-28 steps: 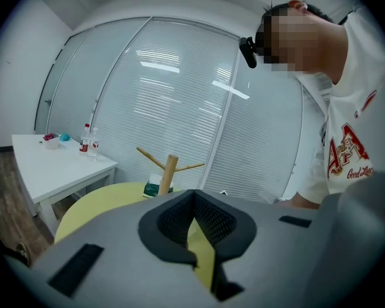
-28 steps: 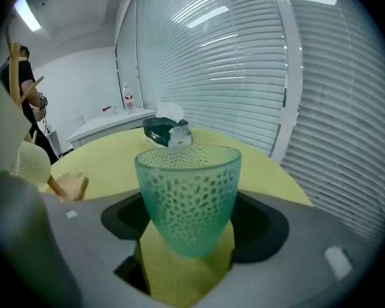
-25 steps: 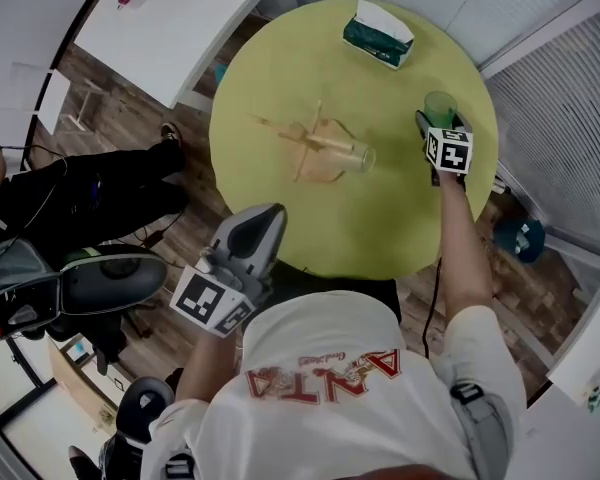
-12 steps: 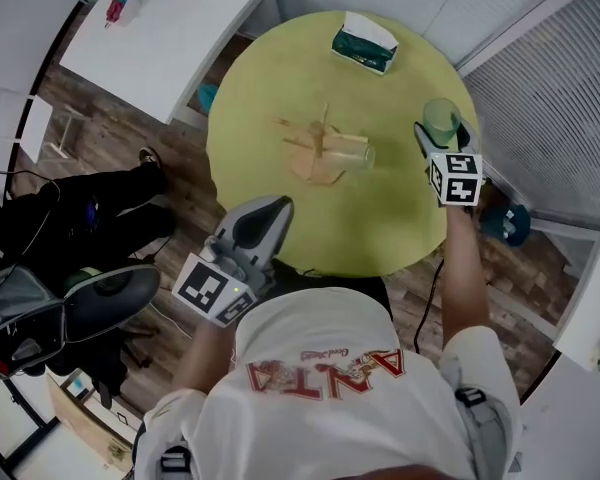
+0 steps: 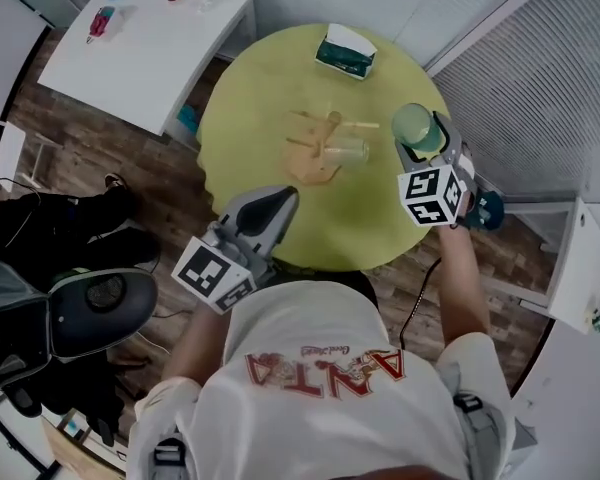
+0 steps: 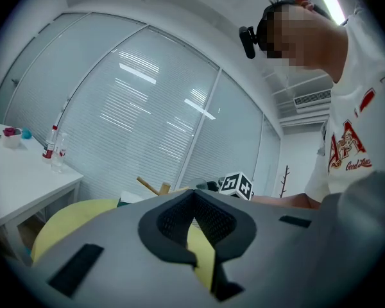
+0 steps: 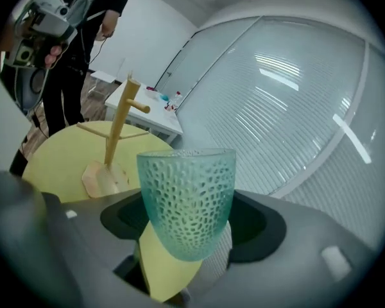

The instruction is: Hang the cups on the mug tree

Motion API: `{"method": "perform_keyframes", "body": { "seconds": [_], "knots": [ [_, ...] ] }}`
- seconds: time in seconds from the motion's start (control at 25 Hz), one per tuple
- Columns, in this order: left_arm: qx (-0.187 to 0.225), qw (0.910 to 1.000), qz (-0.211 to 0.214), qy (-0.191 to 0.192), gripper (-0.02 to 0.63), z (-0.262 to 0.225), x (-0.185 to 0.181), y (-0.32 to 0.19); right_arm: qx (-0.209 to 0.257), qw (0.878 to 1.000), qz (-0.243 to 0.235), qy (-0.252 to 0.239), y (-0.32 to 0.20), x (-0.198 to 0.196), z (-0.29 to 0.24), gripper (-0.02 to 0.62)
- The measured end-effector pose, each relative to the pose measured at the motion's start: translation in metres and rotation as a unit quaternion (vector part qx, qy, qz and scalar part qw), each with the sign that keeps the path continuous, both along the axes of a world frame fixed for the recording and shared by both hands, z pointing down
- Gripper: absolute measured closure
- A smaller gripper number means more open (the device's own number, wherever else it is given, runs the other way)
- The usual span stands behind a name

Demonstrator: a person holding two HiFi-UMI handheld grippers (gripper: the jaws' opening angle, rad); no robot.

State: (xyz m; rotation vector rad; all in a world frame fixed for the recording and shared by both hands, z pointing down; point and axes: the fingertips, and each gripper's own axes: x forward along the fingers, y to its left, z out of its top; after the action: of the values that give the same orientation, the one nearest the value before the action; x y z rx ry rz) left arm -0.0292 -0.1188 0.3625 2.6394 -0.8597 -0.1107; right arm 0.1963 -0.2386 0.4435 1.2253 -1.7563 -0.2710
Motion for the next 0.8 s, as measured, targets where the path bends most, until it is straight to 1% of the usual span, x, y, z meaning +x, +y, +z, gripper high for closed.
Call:
{"method": "perform_keyframes", "body": {
  "seconds": [0.12, 0.24, 0.32, 0.48, 0.64, 0.8],
  "knots": [
    [0.0, 1.0, 0.005, 0.008, 0.597, -0.003, -0.015, 0.004, 0.002, 0.996, -0.022, 0.084, 0.002, -0.012, -0.003, 0.245],
    [-0.001, 0.9999, 0.006, 0.012, 0.597, -0.003, -0.028, 0.006, 0.0, 0.988, -0.041, 0.147, 0.003, -0.024, -0.008, 0.245],
    [-0.002, 0.9998, 0.011, 0.016, 0.597, -0.002, -0.032, 0.007, -0.006, 0.981, -0.047, 0.188, 0.004, -0.029, -0.01, 0.245],
    [-0.001, 0.9993, 0.02, 0.032, 0.597, -0.005, -0.039, 0.008, -0.025, 0.958, -0.063, 0.279, 0.008, -0.041, -0.004, 0.245],
    [0.002, 0.9988, 0.027, 0.04, 0.597, -0.006, -0.046, 0.009, -0.042, 0.935, -0.078, 0.342, 0.009, -0.056, -0.001, 0.245],
    [0.001, 0.9986, 0.029, 0.044, 0.597, -0.005, -0.056, 0.01, -0.065, 0.912, -0.074, 0.398, 0.011, -0.062, 0.003, 0.245]
  ]
}}
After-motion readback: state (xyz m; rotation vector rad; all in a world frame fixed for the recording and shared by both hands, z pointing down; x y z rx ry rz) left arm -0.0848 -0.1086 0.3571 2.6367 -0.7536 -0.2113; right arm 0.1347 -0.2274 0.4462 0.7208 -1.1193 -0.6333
